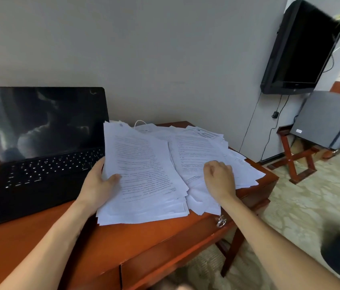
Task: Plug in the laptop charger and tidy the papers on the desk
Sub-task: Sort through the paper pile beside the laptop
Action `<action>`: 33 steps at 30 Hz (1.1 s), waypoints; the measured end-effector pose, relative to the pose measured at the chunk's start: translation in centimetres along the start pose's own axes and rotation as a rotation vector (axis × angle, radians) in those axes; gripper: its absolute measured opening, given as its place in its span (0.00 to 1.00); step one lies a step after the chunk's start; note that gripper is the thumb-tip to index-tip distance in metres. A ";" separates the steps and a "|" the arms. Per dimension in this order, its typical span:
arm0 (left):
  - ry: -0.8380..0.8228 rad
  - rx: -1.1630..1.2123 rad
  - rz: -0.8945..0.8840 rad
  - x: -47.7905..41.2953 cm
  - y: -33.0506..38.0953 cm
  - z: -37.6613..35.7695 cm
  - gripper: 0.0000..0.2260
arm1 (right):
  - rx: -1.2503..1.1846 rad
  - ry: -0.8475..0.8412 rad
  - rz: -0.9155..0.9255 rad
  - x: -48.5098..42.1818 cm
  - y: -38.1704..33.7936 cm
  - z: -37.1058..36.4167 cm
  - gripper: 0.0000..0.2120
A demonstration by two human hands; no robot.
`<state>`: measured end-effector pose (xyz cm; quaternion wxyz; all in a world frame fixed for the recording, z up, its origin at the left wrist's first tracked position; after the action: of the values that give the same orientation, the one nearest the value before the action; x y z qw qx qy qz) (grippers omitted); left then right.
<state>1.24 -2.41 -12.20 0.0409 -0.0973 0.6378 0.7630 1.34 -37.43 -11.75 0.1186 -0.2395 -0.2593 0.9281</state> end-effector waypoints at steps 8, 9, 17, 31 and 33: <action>0.093 -0.057 -0.088 -0.4 0.0 0.7 0.23 | 0.377 -0.344 -0.322 -2.1 3.4 0.8 0.57; 0.105 -0.053 -0.084 -0.5 -0.2 0.8 0.22 | 0.387 -0.346 -0.309 -2.4 3.3 1.0 0.57; 0.140 -0.035 -0.035 -0.7 -0.7 1.4 0.24 | 0.216 -0.313 -0.317 -3.8 2.5 1.2 0.50; 0.141 0.028 -0.010 -0.7 -0.5 1.6 0.22 | -0.444 -0.143 -0.199 -5.2 2.1 2.3 0.22; 0.145 0.054 -0.003 -0.7 -0.5 1.8 0.21 | -0.460 -0.296 -0.218 -5.2 1.7 1.8 0.22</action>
<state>1.82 -0.47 -12.24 -0.0019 -0.1520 0.6593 0.7363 4.73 -41.40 -9.37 0.1211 -0.0928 -0.5014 0.8517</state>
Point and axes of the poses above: each hand's wrist, its own x-axis away from the middle knuckle, its own z-axis out of the back of the hand, y = z × x, the point moved 4 cm from there along -x, towards the middle knuckle, and after that the axes turned 2 degrees about x, right-handed, at the moved point
